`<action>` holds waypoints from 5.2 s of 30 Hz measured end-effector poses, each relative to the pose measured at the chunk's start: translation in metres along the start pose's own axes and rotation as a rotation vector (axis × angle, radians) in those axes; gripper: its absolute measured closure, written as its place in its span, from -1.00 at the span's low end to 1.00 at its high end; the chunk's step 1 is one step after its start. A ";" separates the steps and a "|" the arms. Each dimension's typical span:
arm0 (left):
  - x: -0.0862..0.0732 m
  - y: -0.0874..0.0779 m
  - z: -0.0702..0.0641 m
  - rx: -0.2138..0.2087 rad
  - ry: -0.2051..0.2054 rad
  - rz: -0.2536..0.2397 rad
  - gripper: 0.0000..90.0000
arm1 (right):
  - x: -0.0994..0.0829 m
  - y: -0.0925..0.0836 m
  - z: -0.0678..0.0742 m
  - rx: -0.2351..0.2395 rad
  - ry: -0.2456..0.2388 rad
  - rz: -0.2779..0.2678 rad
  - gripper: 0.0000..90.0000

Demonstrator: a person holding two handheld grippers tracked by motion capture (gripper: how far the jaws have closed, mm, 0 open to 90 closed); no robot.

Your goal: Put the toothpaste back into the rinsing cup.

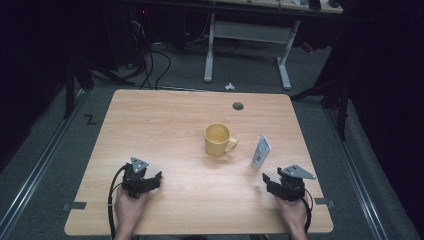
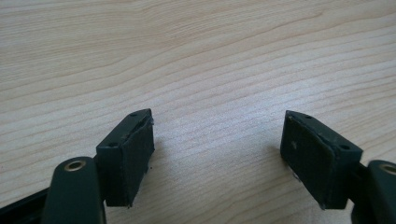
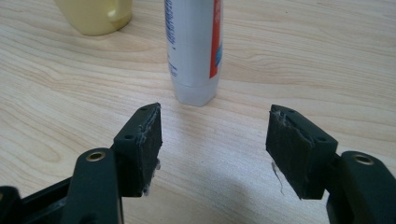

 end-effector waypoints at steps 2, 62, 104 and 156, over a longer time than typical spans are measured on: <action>0.000 0.000 0.000 0.000 0.000 0.000 -0.42 | 0.001 0.001 0.002 0.002 0.004 0.003 -0.19; 0.000 0.000 0.000 -0.002 -0.001 0.000 -0.42 | 0.039 0.049 0.006 0.052 0.062 -0.030 -0.11; 0.000 0.000 0.000 -0.002 -0.002 -0.001 -0.41 | 0.037 0.056 0.003 0.025 0.013 -0.034 0.32; 0.000 0.000 0.000 -0.001 -0.001 -0.001 -0.42 | 0.056 0.031 0.006 0.176 0.009 -0.101 0.36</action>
Point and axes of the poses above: each handheld gripper's, and its own axes: y roughly forward along the jaws, x roughly out of its top, z roughly to its left, the point moved 3 cm from there along y, roughly forward along the jaws, and after that the axes turned 4 degrees about x, right-handed, at the moved point
